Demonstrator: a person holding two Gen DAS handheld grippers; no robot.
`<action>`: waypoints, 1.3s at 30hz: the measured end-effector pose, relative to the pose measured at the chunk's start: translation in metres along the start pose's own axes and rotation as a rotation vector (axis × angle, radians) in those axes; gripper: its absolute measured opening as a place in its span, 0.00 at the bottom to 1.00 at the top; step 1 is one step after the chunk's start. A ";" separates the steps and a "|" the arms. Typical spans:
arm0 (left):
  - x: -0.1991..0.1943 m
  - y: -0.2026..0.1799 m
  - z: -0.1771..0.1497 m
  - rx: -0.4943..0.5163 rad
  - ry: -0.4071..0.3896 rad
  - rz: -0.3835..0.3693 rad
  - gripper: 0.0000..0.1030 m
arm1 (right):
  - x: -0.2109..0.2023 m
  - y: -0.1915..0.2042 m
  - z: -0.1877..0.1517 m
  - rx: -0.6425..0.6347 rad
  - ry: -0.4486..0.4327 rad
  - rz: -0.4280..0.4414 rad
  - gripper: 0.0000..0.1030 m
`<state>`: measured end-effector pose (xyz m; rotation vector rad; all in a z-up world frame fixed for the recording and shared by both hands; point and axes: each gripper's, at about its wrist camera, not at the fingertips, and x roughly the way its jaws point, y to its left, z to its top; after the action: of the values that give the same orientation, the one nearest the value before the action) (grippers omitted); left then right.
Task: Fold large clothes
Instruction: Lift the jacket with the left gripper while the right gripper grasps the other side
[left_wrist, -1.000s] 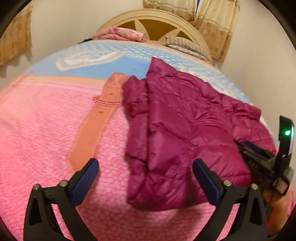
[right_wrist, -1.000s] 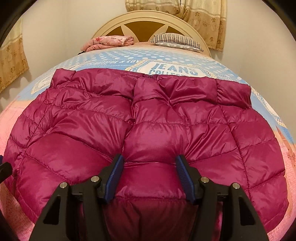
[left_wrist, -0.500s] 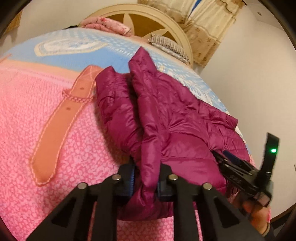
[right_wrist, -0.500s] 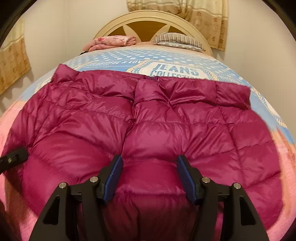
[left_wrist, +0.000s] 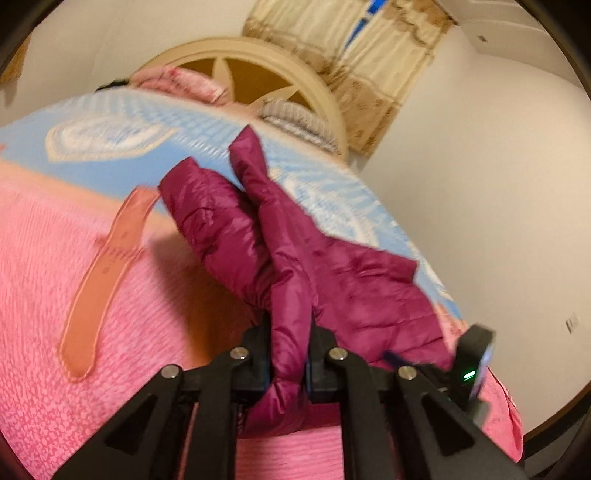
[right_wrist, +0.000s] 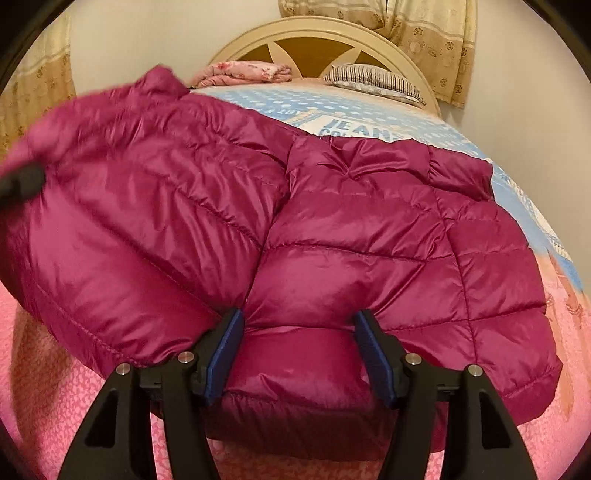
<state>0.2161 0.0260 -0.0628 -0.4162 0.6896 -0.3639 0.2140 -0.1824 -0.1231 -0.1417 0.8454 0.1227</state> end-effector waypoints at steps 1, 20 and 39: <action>-0.002 -0.011 0.002 0.026 -0.009 -0.006 0.11 | -0.001 -0.004 -0.001 0.014 -0.006 0.021 0.62; 0.062 -0.174 -0.015 0.485 -0.042 -0.083 0.11 | -0.071 -0.146 0.009 0.343 -0.156 0.117 0.63; 0.093 -0.197 -0.069 0.699 0.020 -0.021 0.26 | -0.016 -0.173 0.110 0.236 -0.029 0.312 0.25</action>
<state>0.1999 -0.2021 -0.0662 0.2444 0.5355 -0.5995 0.3128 -0.3343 -0.0263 0.2140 0.8417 0.3152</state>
